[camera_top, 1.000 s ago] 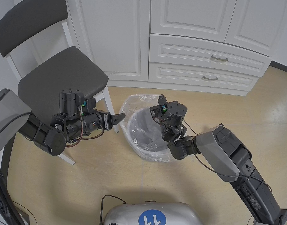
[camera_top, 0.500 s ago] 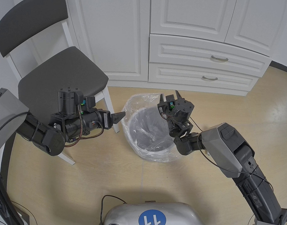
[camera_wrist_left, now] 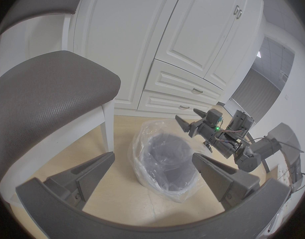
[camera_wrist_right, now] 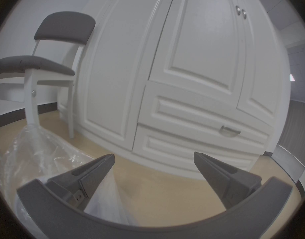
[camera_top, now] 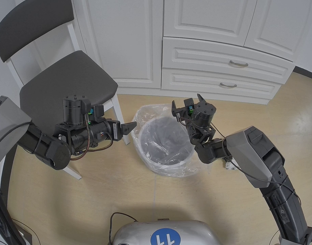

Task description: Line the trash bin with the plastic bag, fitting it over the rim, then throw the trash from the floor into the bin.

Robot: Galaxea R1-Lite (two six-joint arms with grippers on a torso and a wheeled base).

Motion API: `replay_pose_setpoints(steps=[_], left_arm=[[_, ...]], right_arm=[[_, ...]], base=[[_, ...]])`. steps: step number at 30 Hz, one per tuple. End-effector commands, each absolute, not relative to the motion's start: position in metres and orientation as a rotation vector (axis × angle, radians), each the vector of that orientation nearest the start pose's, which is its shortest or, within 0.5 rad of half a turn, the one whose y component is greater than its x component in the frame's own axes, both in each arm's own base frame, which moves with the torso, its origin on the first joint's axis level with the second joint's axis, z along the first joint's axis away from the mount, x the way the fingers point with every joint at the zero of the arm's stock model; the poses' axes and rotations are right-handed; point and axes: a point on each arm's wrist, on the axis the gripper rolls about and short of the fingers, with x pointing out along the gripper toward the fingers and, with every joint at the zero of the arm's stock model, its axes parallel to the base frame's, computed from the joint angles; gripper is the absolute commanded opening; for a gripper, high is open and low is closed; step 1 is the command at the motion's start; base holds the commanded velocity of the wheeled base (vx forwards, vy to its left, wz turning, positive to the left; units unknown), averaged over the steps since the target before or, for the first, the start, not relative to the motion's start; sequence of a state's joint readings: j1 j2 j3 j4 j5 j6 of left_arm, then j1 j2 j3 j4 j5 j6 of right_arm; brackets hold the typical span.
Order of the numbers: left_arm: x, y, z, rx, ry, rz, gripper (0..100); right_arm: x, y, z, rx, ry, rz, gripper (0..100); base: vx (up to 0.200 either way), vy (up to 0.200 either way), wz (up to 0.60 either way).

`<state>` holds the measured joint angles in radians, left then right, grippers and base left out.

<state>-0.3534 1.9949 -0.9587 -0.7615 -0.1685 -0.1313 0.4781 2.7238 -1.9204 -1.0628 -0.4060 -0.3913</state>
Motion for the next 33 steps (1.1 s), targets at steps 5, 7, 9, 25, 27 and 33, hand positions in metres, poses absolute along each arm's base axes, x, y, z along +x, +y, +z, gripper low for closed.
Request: replay_pose_setpoints(steps=[5,7,9,25,27,33], left_arm=[[0.343,-0.134,0.133,-0.101,0.324,-0.512,100],[0.339,-0.138,0.132,-0.097,0.330,-0.525,100],[0.339,-0.139,0.131,-0.094,0.335,-0.529,100],[0.345,-0.157,0.081,0.000,0.451,-0.551,100],[0.348,-0.158,0.077,0.006,0.456,-0.533,100],[0.369,-0.165,0.063,0.024,0.448,-0.430,100]], right_arm=[[0.423,0.230,0.131,-0.175,0.170,0.152,100],[0.399,0.228,0.133,-0.163,0.231,0.192,100],[0.380,0.228,0.133,-0.113,0.250,0.211,100],[0.319,0.211,0.073,-0.024,0.225,0.245,100],[0.324,0.213,0.062,-0.028,0.242,0.241,100],[0.342,0.222,0.027,-0.036,0.253,0.205,100]], base=[[0.000,0.000,0.00],[0.000,0.000,0.00],[0.000,0.000,0.00],[0.000,0.000,0.00],[0.000,0.000,0.00],[0.000,0.000,0.00]])
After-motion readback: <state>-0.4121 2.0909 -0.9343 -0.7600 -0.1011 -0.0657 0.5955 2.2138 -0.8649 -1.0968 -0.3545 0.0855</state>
